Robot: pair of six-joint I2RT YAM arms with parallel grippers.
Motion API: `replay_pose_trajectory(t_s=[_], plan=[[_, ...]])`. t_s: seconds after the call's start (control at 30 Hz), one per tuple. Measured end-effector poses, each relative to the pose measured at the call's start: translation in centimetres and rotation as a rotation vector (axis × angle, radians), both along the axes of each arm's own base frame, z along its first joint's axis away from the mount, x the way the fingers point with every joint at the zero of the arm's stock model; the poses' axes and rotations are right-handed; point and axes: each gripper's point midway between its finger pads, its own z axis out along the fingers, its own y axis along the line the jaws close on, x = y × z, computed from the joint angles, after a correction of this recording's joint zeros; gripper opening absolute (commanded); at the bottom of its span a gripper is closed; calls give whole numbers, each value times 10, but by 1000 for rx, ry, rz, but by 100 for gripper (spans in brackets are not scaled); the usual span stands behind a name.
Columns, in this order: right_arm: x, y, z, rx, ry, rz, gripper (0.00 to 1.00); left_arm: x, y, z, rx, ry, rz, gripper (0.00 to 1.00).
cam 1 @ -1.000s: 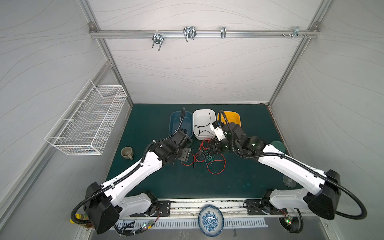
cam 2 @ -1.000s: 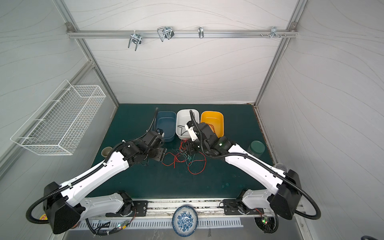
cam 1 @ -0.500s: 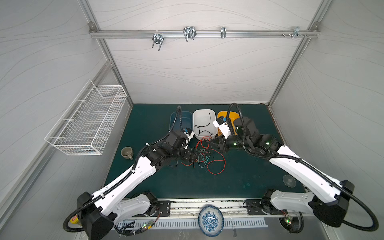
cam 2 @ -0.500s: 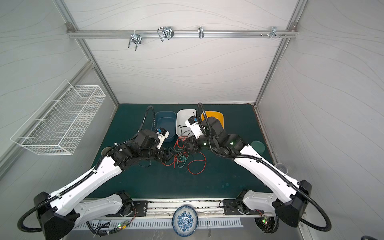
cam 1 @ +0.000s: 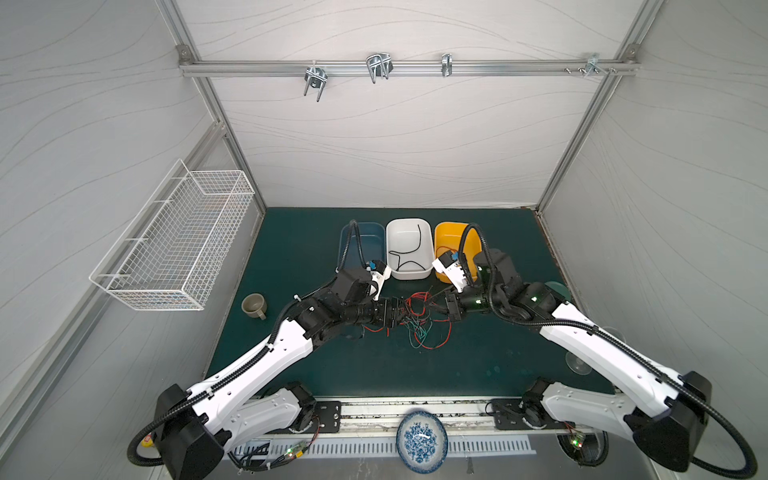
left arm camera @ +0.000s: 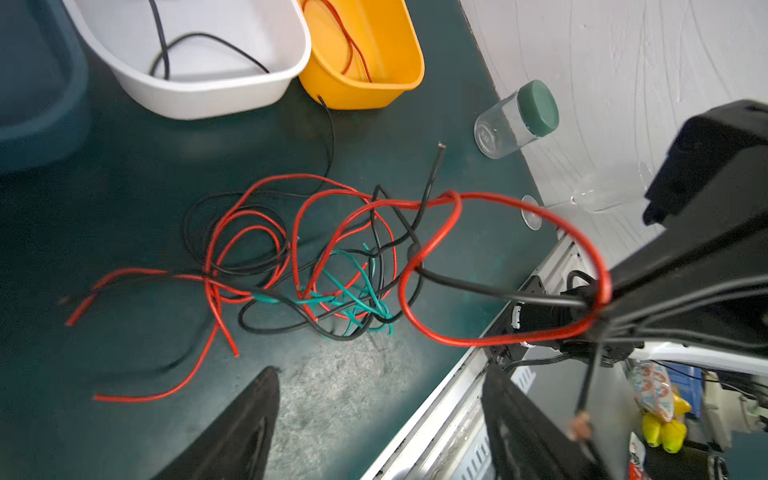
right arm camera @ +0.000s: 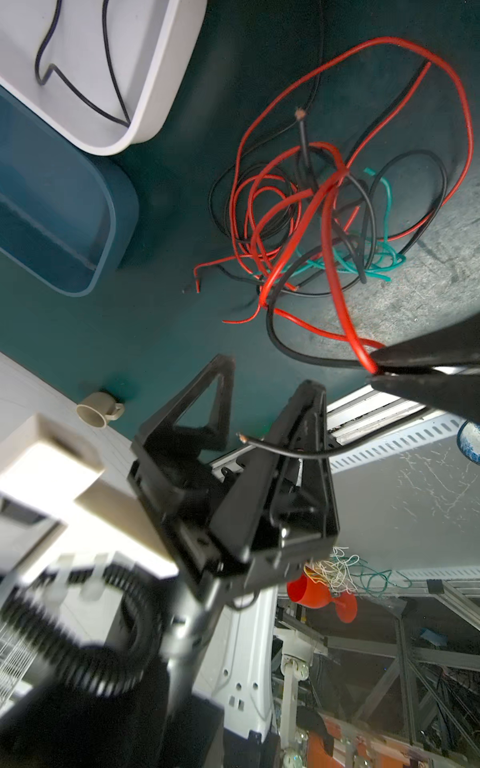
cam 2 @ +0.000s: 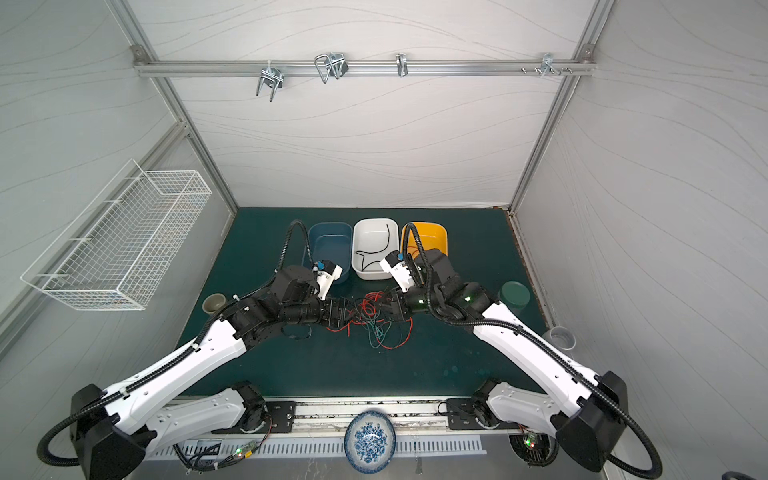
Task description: Untangle the cables
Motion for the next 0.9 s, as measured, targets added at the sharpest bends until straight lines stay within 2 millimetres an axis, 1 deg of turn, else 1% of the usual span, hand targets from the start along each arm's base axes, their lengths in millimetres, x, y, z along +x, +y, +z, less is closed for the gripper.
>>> replay_pose_trajectory(t_s=[0.13, 0.3, 0.5, 0.6, 0.73, 0.83, 0.9], plan=[[1, -4, 4, 43, 3, 4, 0, -4, -3, -21, -32, 56, 24, 78], [-4, -6, 4, 77, 23, 20, 0, 4, -15, -29, -58, 75, 34, 78], [-14, -4, 17, 138, 28, 74, 0, 10, -29, -46, -45, 97, 23, 76], [-21, -5, 24, 165, 24, 94, 0, 12, -31, -56, -27, 110, 23, 76], [-30, -7, 36, 204, 6, 126, 0, 15, -34, -61, -22, 110, 24, 73], [-36, -8, 43, 229, 1, 151, 0, 17, -36, -63, -18, 102, 24, 66], [-38, -7, 44, 235, 6, 162, 0, 17, -37, -65, -11, 100, 25, 57]])
